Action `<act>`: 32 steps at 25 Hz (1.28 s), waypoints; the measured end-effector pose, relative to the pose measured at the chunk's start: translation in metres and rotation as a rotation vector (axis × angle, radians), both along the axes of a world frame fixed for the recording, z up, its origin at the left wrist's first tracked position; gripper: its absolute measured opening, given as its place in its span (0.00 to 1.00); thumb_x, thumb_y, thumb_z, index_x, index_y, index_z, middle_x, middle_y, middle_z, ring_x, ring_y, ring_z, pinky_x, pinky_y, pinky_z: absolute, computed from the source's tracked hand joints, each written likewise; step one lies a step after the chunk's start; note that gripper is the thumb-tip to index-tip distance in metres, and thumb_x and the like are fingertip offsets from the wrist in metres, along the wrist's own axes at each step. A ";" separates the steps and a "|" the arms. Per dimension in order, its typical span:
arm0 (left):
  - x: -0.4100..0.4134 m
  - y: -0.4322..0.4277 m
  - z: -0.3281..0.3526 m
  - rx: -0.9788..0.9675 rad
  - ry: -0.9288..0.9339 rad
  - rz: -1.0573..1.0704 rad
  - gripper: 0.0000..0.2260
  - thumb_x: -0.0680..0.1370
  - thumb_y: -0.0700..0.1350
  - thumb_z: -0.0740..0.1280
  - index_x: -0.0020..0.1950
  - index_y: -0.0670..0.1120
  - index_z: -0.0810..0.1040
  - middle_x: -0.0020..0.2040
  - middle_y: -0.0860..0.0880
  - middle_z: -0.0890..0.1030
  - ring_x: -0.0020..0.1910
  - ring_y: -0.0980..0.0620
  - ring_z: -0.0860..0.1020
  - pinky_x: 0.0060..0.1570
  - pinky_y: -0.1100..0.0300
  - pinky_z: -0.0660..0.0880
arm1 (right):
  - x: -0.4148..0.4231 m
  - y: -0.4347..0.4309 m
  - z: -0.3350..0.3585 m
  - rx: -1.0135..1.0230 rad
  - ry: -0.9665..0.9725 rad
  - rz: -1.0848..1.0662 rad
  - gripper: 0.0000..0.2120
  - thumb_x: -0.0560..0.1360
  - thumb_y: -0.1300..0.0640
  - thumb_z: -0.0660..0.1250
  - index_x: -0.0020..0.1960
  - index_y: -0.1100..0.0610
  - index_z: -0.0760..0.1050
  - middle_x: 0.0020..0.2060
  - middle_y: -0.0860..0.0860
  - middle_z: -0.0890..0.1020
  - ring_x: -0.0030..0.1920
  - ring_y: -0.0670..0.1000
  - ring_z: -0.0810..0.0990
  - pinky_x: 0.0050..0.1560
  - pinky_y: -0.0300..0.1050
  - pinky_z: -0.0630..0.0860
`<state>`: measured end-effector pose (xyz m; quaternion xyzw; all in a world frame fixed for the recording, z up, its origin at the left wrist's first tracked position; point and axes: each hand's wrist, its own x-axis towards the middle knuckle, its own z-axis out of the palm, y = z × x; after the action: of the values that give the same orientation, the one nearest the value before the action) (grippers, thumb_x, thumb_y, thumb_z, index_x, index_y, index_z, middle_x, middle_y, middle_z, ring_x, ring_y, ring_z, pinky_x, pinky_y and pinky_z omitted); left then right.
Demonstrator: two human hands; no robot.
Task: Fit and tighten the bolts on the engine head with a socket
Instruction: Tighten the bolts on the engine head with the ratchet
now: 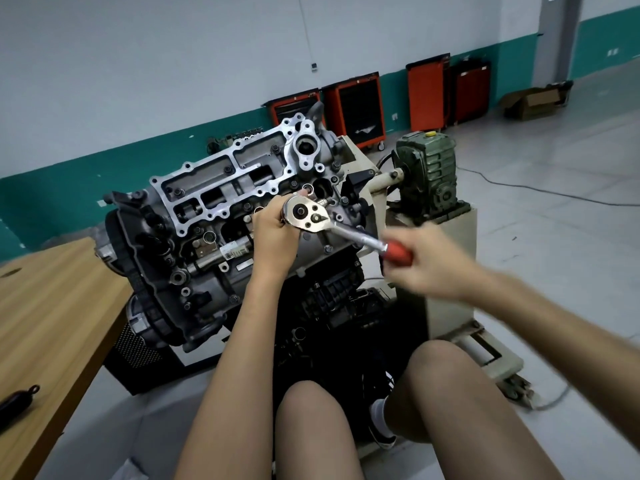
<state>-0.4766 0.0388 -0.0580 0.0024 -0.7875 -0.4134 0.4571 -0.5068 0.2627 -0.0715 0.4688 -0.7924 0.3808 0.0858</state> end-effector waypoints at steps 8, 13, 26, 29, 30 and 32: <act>-0.001 -0.002 0.000 -0.039 0.030 -0.020 0.09 0.77 0.41 0.66 0.44 0.42 0.66 0.40 0.48 0.75 0.30 0.69 0.70 0.38 0.78 0.67 | 0.112 -0.090 -0.064 -0.552 -0.662 0.057 0.10 0.64 0.60 0.63 0.30 0.50 0.63 0.23 0.45 0.64 0.26 0.44 0.61 0.26 0.42 0.63; -0.006 -0.007 0.003 -0.059 -0.055 0.041 0.04 0.77 0.35 0.63 0.43 0.42 0.71 0.24 0.62 0.73 0.31 0.64 0.72 0.38 0.68 0.71 | 0.009 -0.005 -0.007 0.046 -0.131 0.070 0.15 0.68 0.66 0.68 0.31 0.53 0.65 0.23 0.44 0.68 0.24 0.43 0.67 0.28 0.38 0.65; -0.001 -0.001 -0.001 -0.027 -0.013 0.035 0.11 0.77 0.41 0.66 0.36 0.41 0.70 0.23 0.60 0.73 0.24 0.64 0.64 0.30 0.73 0.62 | 0.109 -0.086 -0.066 -0.520 -0.645 0.073 0.10 0.65 0.60 0.64 0.31 0.50 0.63 0.23 0.46 0.64 0.25 0.45 0.61 0.25 0.41 0.62; 0.004 0.001 0.003 -0.034 -0.041 0.012 0.17 0.78 0.44 0.66 0.28 0.53 0.73 0.20 0.60 0.66 0.23 0.61 0.62 0.29 0.72 0.61 | 0.099 -0.080 -0.061 -0.445 -0.586 0.053 0.11 0.65 0.61 0.64 0.30 0.50 0.64 0.23 0.45 0.64 0.25 0.44 0.61 0.26 0.40 0.62; 0.003 0.001 0.004 -0.019 -0.060 0.012 0.22 0.78 0.45 0.65 0.24 0.55 0.70 0.20 0.59 0.65 0.23 0.61 0.61 0.27 0.71 0.60 | 0.082 -0.063 -0.055 -0.358 -0.496 0.044 0.14 0.66 0.63 0.65 0.30 0.50 0.63 0.23 0.45 0.65 0.25 0.43 0.62 0.26 0.39 0.62; 0.001 0.001 0.003 0.024 -0.065 0.009 0.21 0.79 0.45 0.65 0.25 0.52 0.71 0.20 0.59 0.65 0.22 0.61 0.61 0.27 0.70 0.61 | 0.038 -0.026 -0.030 -0.110 -0.289 0.068 0.16 0.68 0.66 0.67 0.30 0.52 0.63 0.23 0.45 0.66 0.24 0.43 0.64 0.27 0.39 0.63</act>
<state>-0.4756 0.0398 -0.0547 0.0249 -0.7969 -0.4207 0.4329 -0.4686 0.2366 -0.1016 0.4303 -0.7580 0.4899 -0.0167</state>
